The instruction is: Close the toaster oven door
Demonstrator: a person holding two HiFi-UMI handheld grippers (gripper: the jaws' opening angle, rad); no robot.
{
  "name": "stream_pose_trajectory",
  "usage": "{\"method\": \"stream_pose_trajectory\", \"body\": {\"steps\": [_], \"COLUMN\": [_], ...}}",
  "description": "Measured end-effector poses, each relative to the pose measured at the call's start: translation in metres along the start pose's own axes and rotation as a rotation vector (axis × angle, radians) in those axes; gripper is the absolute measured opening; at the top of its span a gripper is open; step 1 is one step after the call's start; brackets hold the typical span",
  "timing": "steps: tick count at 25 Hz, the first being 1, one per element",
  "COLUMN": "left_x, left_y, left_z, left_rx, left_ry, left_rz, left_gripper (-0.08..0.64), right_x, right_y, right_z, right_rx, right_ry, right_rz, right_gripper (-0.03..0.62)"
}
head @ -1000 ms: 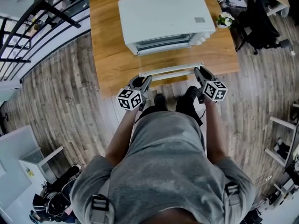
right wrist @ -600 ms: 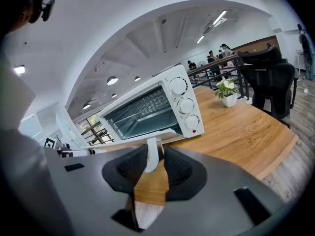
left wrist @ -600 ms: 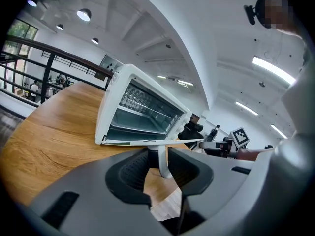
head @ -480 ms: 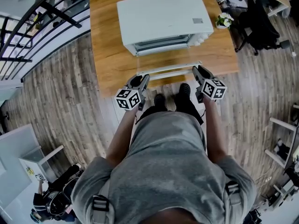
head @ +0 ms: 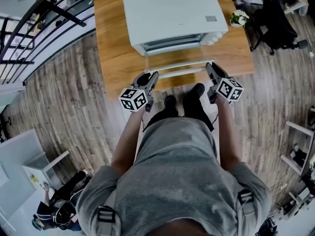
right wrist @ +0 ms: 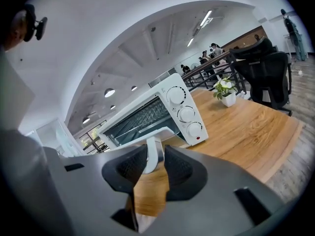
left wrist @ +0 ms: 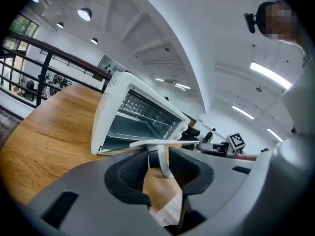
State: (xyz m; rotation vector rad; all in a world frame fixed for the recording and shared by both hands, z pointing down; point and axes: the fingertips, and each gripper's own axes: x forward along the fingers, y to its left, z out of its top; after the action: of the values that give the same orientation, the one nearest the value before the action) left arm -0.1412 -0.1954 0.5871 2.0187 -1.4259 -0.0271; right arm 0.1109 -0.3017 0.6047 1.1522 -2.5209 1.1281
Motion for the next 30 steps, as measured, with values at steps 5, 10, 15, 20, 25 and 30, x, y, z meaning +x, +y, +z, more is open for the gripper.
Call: {"method": "stream_pose_trajectory", "body": {"steps": [5,10,15,20,25,30], "left_x": [0.000,0.002,0.002,0.002,0.004,0.008], "left_y": [0.001,0.002,0.003,0.003,0.005,0.008], "left_z": [0.005,0.009,0.008,0.013,0.022,0.033], "left_rx": [-0.015,-0.017,-0.022,-0.037,-0.063,-0.092], "left_ry": [-0.015,-0.012,-0.020,-0.041,-0.077,-0.114], "left_rz": [-0.011,-0.009,0.007,0.029,0.033,0.038], "left_gripper": [0.146,0.147,0.146,0.147,0.147,0.149], "right_x": [0.001,0.003,0.005,0.005,0.010,0.016], "right_y": [0.002,0.002,0.002,0.004,0.008,0.009], "right_z": [0.005,0.008,0.007,0.012,0.021,0.031], "right_rx": [0.016,0.016,-0.024,-0.028,-0.026,-0.020], "right_ry": [-0.027,-0.032,0.001,0.014,0.013,0.014], "right_rz": [-0.014,-0.022,-0.023,-0.005,0.024,0.058], "right_gripper": [0.120,0.120,0.120,0.121,0.124,0.126]}}
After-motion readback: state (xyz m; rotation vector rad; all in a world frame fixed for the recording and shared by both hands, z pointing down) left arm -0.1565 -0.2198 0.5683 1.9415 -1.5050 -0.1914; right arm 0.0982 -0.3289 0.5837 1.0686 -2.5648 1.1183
